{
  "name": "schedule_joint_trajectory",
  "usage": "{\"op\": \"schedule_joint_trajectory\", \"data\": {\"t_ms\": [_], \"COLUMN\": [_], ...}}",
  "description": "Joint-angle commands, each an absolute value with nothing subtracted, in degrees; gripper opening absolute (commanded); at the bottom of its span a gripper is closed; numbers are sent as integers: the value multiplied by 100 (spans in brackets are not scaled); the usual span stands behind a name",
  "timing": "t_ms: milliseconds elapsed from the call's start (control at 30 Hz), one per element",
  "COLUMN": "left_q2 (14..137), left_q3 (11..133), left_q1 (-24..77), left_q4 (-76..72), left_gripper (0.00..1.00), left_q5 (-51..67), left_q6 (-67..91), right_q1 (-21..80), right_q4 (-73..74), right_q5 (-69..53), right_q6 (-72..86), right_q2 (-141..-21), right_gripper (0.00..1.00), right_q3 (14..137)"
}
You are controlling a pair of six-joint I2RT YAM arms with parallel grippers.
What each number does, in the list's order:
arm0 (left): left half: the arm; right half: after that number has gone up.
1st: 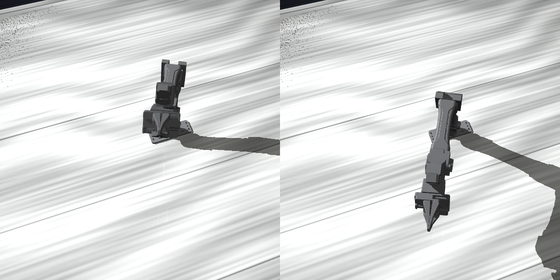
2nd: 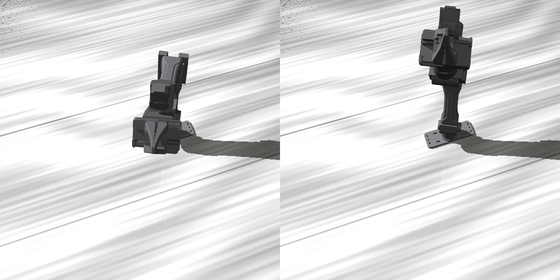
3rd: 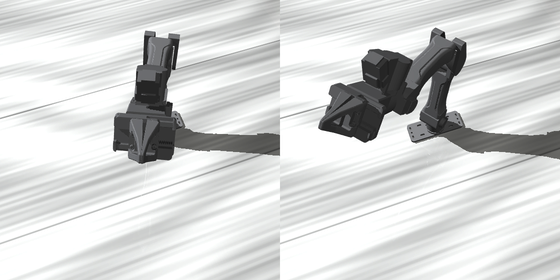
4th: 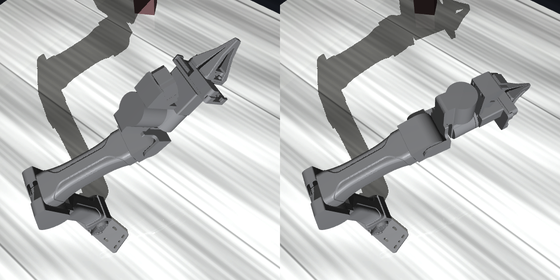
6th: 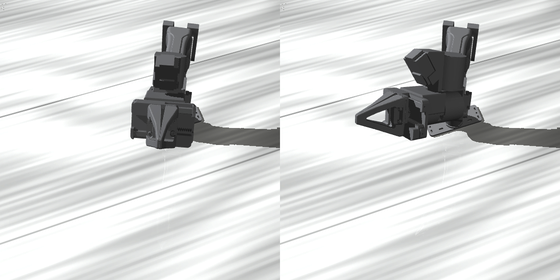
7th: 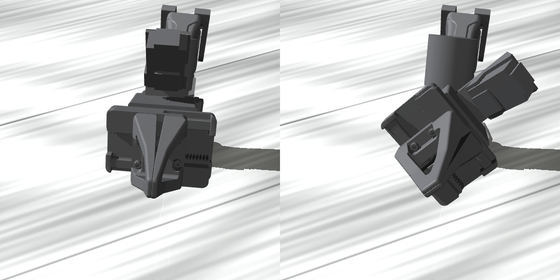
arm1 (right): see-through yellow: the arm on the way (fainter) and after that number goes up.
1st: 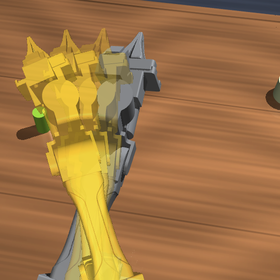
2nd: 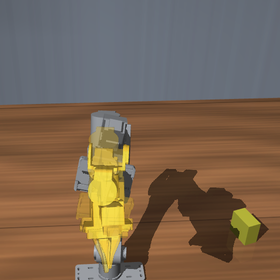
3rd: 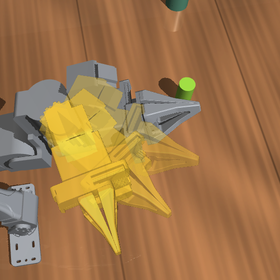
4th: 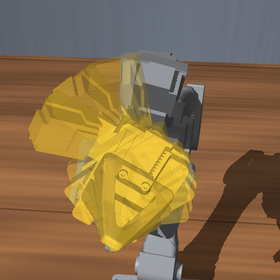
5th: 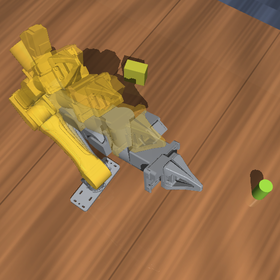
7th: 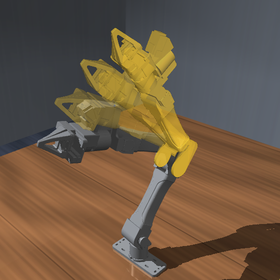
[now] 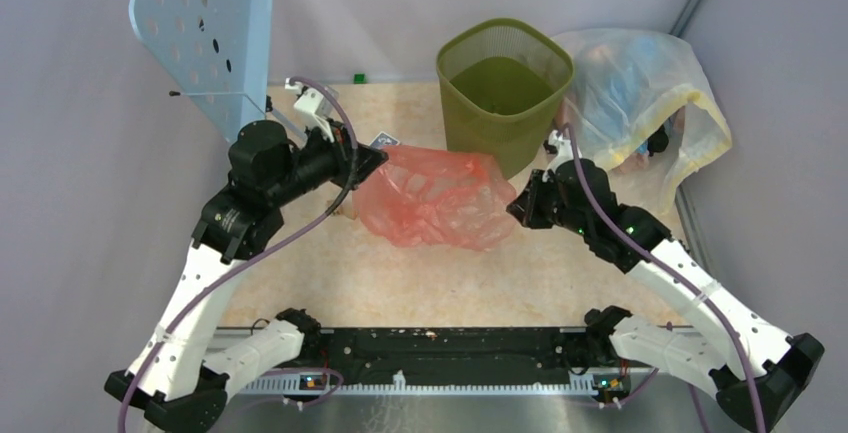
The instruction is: Put the trash bags into the trash bin
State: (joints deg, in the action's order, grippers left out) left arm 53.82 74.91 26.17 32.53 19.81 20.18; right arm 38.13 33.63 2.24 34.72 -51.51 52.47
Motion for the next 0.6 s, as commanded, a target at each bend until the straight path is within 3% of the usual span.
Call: {"op": "schedule_joint_trajectory", "data": {"t_ms": [0, 100, 233, 433, 500, 567], "left_q2": [5513, 5525, 5578, 5698, 5704, 5699], "left_q3": [7361, 6993, 6711, 6649, 6602, 6567], "left_q1": [2617, 2619, 2619, 2614, 2619, 2619], "left_q4": [2699, 2422, 2169, 1968, 1837, 1692], "left_gripper": [11, 11, 11, 11, 11, 11], "left_q5": [2287, 2424, 2712, 3468, 3721, 3966], "left_q6": [2156, 2258, 2302, 2309, 2355, 2423], "right_q1": [3832, 3832, 3832, 3828, 3839, 3841], "right_q4": [3572, 3603, 3284, 3000, 2647, 2040], "right_q5": [297, 264, 26, -613, -1100, -1529], "right_q6": [3020, 2921, 2639, 2146, 1997, 1901], "right_q2": [-5168, -5199, -5031, -5110, -5141, -5129], "right_gripper": [2, 7, 28, 34, 32, 10], "right_q3": [5532, 5374, 5107, 5353, 5325, 5194]}}
